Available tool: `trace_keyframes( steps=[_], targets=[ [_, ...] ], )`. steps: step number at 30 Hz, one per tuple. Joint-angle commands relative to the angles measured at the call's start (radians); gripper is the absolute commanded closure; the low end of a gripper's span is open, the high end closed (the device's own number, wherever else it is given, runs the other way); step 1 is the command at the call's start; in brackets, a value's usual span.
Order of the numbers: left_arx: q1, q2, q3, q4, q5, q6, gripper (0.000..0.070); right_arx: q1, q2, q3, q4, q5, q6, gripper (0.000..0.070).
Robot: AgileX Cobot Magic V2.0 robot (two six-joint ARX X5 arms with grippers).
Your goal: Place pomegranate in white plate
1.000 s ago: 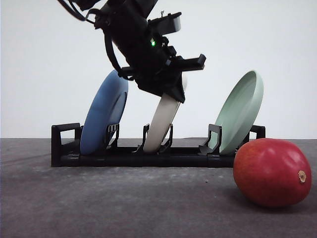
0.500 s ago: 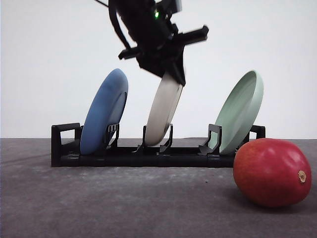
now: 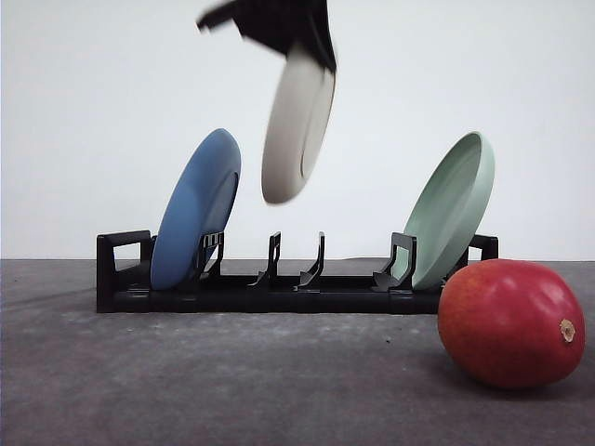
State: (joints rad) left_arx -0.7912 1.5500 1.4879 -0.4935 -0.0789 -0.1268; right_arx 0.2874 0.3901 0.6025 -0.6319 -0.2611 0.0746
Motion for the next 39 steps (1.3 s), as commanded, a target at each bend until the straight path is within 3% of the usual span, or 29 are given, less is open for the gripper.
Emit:
trace_keyframes(
  steps=[1,4,9,15,19,28,39],
  targets=[
    [-0.025,-0.025,0.03,-0.027,0.013,-0.032,0.069,0.005,0.0,0.017,0.01,-0.001,-0.007,0.0361],
    [-0.054,-0.104,-0.015,-0.032,0.031,-0.072,0.069,0.005,0.0,0.017,0.01,-0.001,-0.007,0.0361],
    [-0.115,-0.277,-0.195,0.08,0.017,-0.131,0.069,0.005,0.0,0.017,0.01,-0.001,-0.007,0.0361],
    [-0.2,-0.509,-0.469,0.231,-0.096,-0.139,0.069,0.005,0.0,0.017,0.01,-0.001,-0.006,0.0361],
    [-0.257,-0.633,-0.599,0.201,-0.197,-0.135,0.069,0.005,0.0,0.017,0.01,-0.001,-0.006,0.0361],
    [-0.361,-0.655,-0.659,-0.047,-0.24,0.09,0.069,0.005,0.0,0.017,0.01,-0.001,-0.006,0.0361],
    [-0.439,-0.333,-0.658,-0.041,-0.361,0.472,0.069,0.005,0.0,0.017,0.011,-0.001,-0.006,0.0361]
  ],
)
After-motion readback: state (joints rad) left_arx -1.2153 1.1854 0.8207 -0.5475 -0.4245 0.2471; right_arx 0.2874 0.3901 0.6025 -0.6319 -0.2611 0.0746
